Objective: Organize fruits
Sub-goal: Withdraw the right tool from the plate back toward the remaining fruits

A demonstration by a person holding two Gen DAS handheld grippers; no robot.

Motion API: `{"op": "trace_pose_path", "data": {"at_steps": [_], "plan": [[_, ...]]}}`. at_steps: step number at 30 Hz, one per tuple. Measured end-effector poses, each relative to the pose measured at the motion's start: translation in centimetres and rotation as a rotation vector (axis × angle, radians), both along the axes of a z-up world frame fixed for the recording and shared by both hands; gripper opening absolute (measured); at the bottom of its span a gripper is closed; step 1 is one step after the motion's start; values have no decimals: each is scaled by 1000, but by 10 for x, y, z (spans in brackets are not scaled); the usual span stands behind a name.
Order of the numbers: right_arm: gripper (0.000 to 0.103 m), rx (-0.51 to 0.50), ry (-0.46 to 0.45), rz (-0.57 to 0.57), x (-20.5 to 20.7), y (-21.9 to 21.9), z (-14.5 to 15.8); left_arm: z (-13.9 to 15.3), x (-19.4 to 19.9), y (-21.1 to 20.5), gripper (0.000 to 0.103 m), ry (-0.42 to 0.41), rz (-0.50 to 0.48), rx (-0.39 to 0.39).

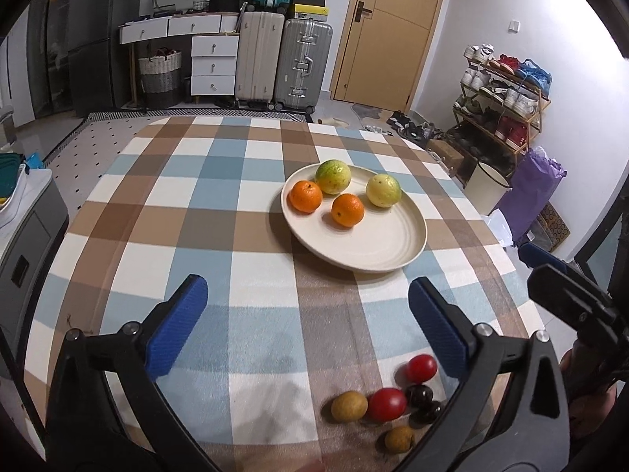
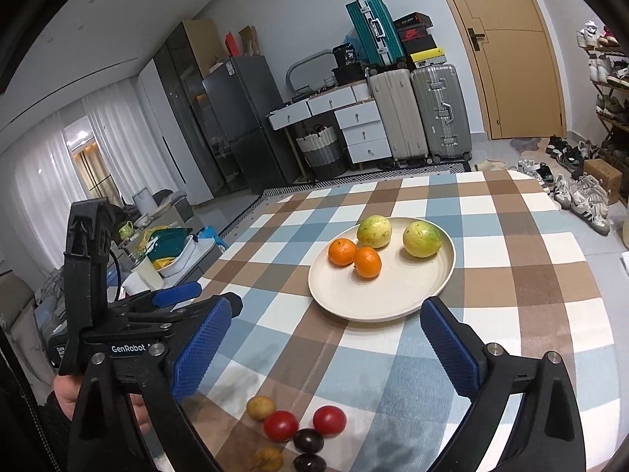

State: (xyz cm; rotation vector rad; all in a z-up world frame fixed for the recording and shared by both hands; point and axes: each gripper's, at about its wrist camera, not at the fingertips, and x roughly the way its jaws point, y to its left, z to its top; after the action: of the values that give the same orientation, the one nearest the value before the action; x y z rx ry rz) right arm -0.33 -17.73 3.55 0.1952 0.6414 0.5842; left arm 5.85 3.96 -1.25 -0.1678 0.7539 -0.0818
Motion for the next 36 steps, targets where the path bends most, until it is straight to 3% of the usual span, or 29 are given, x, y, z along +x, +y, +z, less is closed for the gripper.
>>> {"op": "trace_pose_path", "data": {"at_steps": [13, 22, 26, 30, 36], "plan": [[100, -1, 42, -5, -20, -7, -18, -34, -25, -1, 102, 79, -12, 9], [101, 1, 66, 0, -26, -9, -25, -65, -25, -1, 102, 170, -23, -75], [101, 2, 75, -2, -28, -9, -28, -72, -27, -6, 101, 182, -29, -75], [101, 1, 83, -1, -27, -10, -29, -76, -28, -8, 90, 195, -23, -49], [101, 4, 79, 3, -26, -9, -29, -83, -26, -7, 77, 228, -48, -91]]}}
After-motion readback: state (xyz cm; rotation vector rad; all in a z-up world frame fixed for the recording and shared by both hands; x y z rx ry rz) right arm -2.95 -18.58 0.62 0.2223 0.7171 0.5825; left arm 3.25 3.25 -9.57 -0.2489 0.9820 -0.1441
